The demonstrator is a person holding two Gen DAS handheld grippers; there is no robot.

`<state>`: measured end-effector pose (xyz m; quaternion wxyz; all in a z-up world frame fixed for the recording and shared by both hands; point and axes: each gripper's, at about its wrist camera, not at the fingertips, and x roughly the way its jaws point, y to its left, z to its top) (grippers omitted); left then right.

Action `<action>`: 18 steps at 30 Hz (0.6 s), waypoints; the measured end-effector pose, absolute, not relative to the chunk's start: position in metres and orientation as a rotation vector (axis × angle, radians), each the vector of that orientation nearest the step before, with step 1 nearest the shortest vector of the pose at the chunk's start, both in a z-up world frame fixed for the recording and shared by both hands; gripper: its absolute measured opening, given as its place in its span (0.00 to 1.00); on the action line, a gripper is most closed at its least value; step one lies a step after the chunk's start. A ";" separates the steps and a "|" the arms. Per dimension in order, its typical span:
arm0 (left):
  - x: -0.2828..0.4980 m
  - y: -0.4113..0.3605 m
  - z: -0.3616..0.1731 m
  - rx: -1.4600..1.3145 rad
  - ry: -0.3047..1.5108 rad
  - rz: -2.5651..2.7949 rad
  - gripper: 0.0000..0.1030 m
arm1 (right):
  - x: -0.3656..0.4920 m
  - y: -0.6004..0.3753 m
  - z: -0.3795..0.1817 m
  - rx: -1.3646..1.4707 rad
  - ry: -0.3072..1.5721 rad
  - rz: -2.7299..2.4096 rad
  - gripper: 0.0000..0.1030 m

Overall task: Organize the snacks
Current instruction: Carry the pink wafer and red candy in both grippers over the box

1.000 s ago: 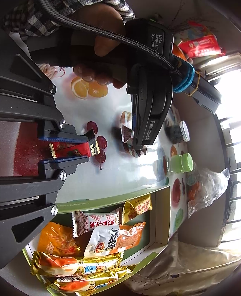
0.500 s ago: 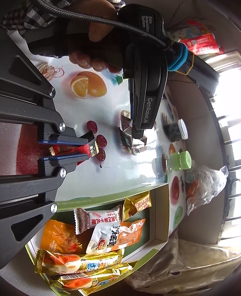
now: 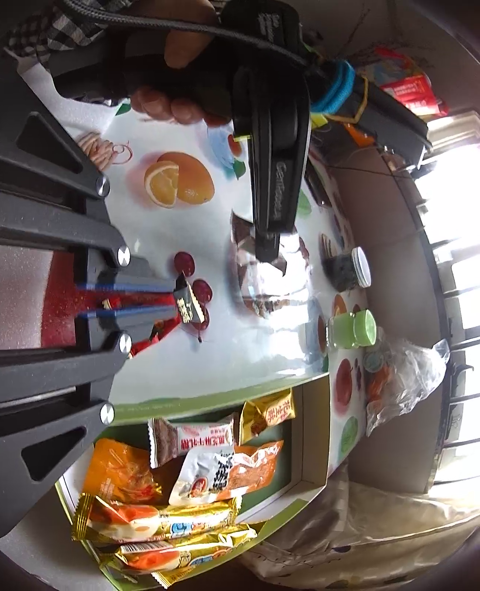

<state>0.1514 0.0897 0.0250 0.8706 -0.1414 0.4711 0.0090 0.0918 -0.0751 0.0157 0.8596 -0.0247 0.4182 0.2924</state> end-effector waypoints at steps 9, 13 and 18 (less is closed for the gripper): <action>0.143 0.096 0.027 -0.301 0.981 0.023 0.21 | 0.109 -0.059 0.006 -0.195 0.912 0.602 0.38; 0.142 0.099 0.026 -0.307 0.984 0.029 0.21 | 0.113 -0.053 0.003 -0.222 0.913 0.616 0.39; 0.141 0.102 0.026 -0.311 0.984 0.032 0.21 | 0.114 -0.044 -0.001 -0.272 0.909 0.599 0.38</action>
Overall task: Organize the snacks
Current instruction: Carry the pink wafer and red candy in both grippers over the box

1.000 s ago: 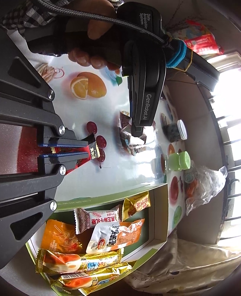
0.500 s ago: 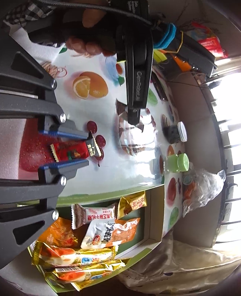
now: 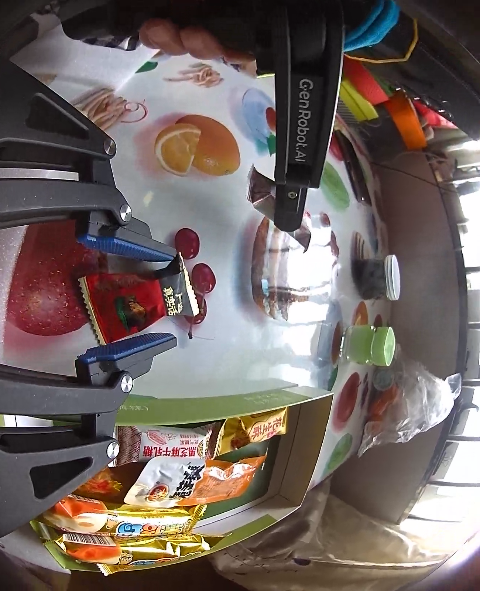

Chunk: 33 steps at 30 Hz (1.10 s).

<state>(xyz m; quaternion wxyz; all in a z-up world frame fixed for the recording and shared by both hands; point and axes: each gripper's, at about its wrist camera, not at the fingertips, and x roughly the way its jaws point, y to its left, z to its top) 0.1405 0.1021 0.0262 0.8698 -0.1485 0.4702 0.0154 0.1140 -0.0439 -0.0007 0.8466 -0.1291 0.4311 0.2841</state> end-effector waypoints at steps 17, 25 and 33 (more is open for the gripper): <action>0.133 0.099 0.035 -0.298 0.971 0.021 0.21 | 0.113 -0.059 0.008 -0.172 0.885 0.591 0.20; 0.129 0.089 0.047 -0.278 0.948 0.001 0.21 | 0.106 -0.064 0.026 -0.129 0.851 0.589 0.20; 0.126 0.073 0.065 -0.250 0.919 -0.028 0.21 | 0.102 -0.082 0.047 -0.082 0.809 0.559 0.20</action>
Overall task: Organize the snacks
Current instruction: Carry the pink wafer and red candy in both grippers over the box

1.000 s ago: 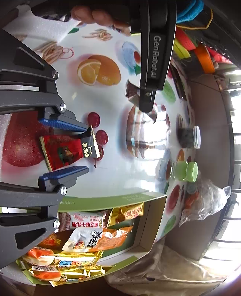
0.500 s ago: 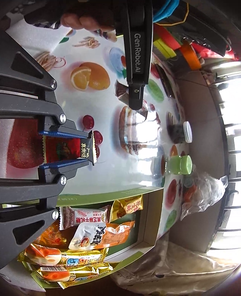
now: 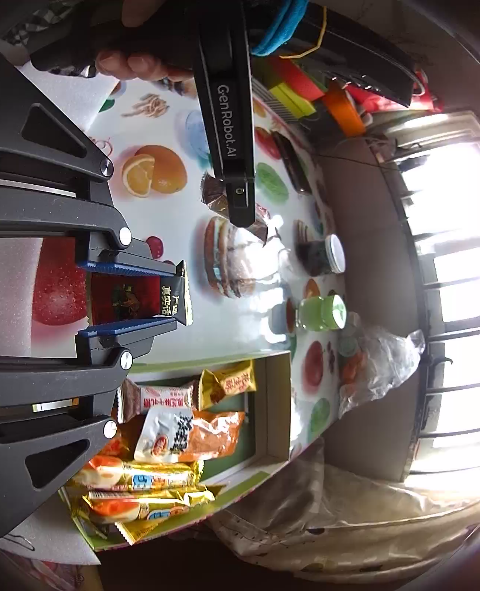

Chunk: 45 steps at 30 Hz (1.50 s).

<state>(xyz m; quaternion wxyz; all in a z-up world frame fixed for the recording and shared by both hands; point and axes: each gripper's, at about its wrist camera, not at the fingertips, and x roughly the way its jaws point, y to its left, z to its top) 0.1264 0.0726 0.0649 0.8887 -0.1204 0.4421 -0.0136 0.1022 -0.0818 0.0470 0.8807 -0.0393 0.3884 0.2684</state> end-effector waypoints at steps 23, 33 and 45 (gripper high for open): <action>0.159 0.010 0.075 -0.183 0.922 -0.144 0.21 | 0.119 -0.153 0.056 -0.007 0.787 0.392 0.20; 0.171 -0.011 0.066 -0.160 0.947 -0.174 0.21 | 0.126 -0.166 0.046 0.007 0.807 0.363 0.20; 0.183 -0.023 0.053 -0.145 0.969 -0.188 0.21 | 0.134 -0.169 0.037 -0.019 0.807 0.319 0.20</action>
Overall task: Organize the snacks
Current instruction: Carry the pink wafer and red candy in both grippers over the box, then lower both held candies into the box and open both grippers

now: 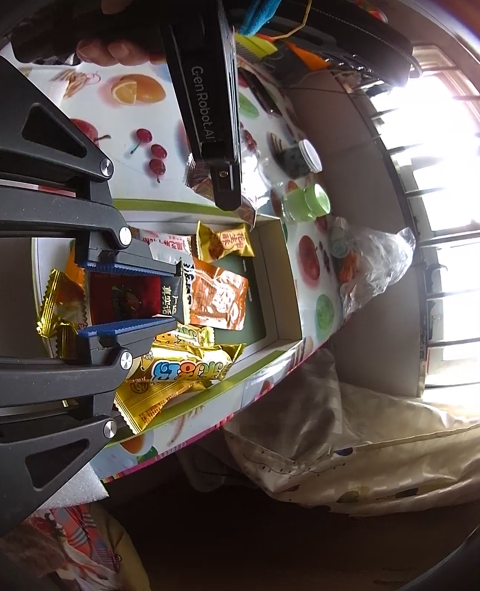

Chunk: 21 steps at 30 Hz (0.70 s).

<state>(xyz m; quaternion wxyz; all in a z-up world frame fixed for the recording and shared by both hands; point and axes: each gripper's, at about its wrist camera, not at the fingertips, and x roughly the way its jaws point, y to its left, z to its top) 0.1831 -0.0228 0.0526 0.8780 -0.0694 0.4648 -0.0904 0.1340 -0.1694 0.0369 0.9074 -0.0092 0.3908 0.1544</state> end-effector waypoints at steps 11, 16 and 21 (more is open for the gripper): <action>0.193 -0.030 0.040 -0.133 0.987 -0.192 0.21 | 0.144 -0.175 0.025 -0.005 0.815 0.293 0.20; 0.196 -0.033 0.039 -0.127 0.986 -0.194 0.21 | 0.148 -0.175 0.024 -0.011 0.809 0.293 0.20; 0.199 -0.036 0.040 -0.124 0.986 -0.200 0.21 | 0.152 -0.171 0.022 -0.031 0.797 0.289 0.20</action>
